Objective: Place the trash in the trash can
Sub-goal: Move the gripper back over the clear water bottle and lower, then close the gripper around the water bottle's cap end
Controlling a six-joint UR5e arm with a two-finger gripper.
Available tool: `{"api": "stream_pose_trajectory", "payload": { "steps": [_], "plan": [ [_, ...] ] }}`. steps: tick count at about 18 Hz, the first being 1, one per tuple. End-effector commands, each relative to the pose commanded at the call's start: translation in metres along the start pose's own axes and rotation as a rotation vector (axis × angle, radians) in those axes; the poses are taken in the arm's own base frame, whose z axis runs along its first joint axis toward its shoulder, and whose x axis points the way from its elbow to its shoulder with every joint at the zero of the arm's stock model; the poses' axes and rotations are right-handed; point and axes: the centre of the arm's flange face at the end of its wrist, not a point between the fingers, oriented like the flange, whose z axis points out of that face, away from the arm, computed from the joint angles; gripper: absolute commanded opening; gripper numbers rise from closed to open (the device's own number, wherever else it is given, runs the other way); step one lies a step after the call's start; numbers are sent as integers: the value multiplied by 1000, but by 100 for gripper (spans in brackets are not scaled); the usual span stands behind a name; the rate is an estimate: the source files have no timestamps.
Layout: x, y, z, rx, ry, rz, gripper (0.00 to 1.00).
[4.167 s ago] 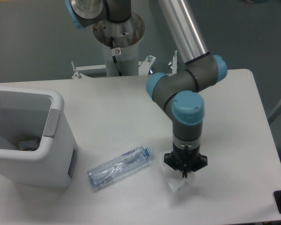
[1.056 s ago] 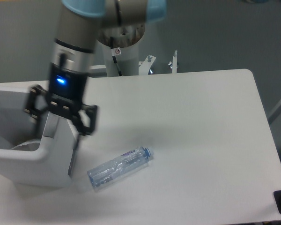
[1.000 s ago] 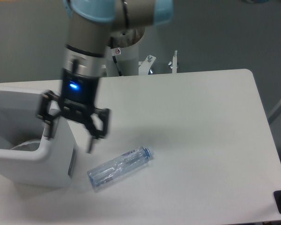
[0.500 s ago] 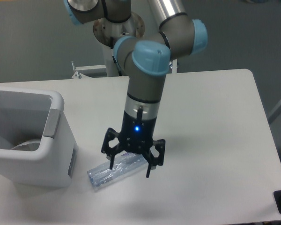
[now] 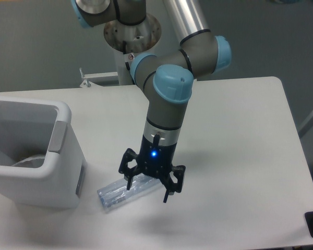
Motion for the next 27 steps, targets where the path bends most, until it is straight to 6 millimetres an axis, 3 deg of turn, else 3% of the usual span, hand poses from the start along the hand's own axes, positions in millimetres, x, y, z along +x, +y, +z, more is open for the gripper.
{"api": "stream_pose_trajectory", "payload": {
  "steps": [7,11,16,20,27],
  "plan": [
    [3,-1,16,-18,12,90,100],
    [31,-15,22,-18,36,142,100],
    [56,-16,69,-107,93,320,100],
    [85,-20,92,-157,130,360,100],
    [108,-14,116,-212,208,386,100]
  ]
}}
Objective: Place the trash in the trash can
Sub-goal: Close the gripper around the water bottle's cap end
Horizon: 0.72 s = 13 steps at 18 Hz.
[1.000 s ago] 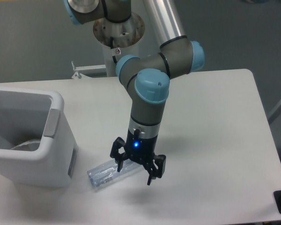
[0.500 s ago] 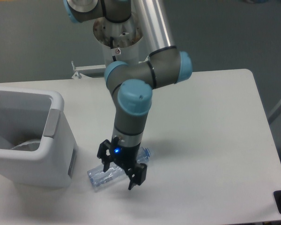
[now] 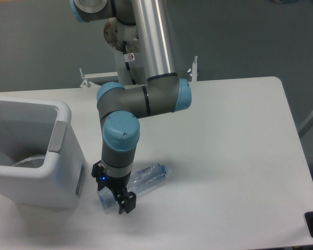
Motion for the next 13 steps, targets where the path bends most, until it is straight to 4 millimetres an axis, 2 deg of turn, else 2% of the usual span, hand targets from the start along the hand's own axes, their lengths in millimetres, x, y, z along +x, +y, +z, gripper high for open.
{"api": "stream_pose_trajectory", "payload": {
  "steps": [3,9,11,12,13],
  "plan": [
    [7,-1,12,-27,44,-1,100],
    [2,4,34,-65,54,-6,100],
    [2,0,44,-88,49,3,100],
    [-1,-1,47,-98,45,6,98],
    [-3,-1,47,-104,41,6,91]
  ]
}}
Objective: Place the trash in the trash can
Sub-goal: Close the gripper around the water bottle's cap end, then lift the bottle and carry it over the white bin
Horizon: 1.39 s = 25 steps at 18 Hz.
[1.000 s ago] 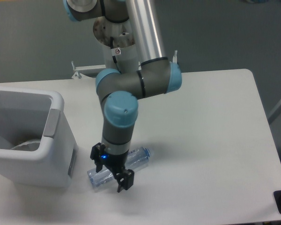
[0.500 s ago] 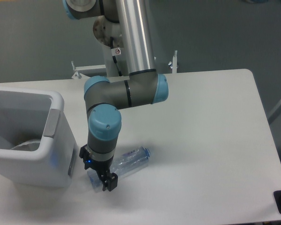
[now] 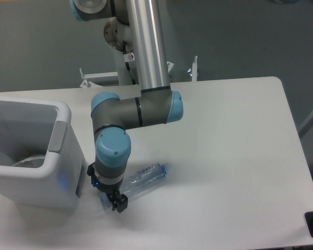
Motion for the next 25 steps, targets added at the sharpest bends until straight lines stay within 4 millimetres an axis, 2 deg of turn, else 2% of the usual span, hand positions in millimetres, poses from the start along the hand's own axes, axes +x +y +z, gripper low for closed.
{"api": "stream_pose_trajectory", "payload": {
  "steps": [4,8,10,13,16,21,23,25],
  "plan": [
    [0,0,-2,-6,7,2,63],
    [-2,-3,-10,-22,33,3,48],
    [-5,-5,-15,-39,63,-2,37],
    [-19,-4,-31,-29,45,-14,35],
    [-51,15,-62,9,0,-52,35],
    [-88,22,-110,171,-24,-90,37],
    [-92,18,-130,240,-26,-101,37],
    [-97,24,-151,300,-27,-113,37]
  ]
}}
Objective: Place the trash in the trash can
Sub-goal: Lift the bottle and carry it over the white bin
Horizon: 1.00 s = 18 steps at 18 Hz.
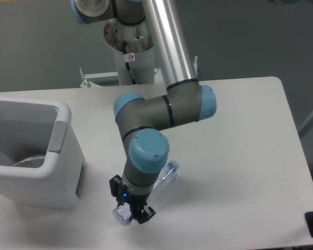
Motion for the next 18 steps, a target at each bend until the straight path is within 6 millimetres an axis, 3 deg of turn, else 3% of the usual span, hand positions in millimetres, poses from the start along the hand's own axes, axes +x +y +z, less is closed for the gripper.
{"api": "stream_pose_trajectory", "payload": {
  "steps": [9,13,18],
  "plan": [
    [-11,-3,-101,357,61,-130,37],
    [-12,-6,-127,500,148,-224,37],
    [-18,-14,-159,600,161,-200,37]
  ]
}}
